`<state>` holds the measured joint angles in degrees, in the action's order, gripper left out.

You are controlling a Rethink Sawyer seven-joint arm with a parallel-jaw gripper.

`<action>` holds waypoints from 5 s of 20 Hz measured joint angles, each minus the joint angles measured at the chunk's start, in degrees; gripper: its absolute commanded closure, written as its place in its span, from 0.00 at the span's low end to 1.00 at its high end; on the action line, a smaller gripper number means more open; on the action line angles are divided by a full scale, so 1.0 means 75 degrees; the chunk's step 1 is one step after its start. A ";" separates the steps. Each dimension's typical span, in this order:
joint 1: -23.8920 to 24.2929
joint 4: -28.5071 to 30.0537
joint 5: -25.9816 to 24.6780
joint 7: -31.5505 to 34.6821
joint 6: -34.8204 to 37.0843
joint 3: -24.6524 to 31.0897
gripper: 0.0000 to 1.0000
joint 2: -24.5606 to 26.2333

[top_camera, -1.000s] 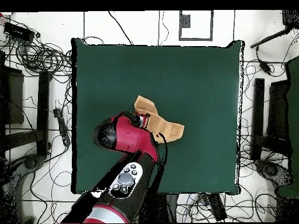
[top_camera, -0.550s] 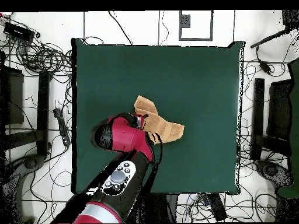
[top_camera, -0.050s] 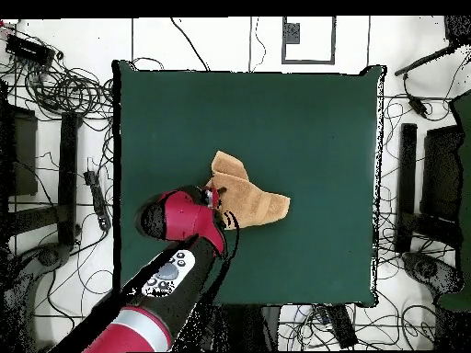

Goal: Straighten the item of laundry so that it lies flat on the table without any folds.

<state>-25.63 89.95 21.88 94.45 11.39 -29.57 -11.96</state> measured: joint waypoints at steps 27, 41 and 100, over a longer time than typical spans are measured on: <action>0.0160 -0.0160 0.0214 0.0000 -0.0361 -0.0922 0.00 0.0573; 0.0888 -0.0045 -0.0312 0.0000 -0.0930 -0.1176 0.00 0.0412; 0.2946 0.3251 -0.0011 0.1166 -0.3035 0.2639 0.00 -0.3261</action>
<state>-3.53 114.34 21.80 103.19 -11.37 -9.78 -36.41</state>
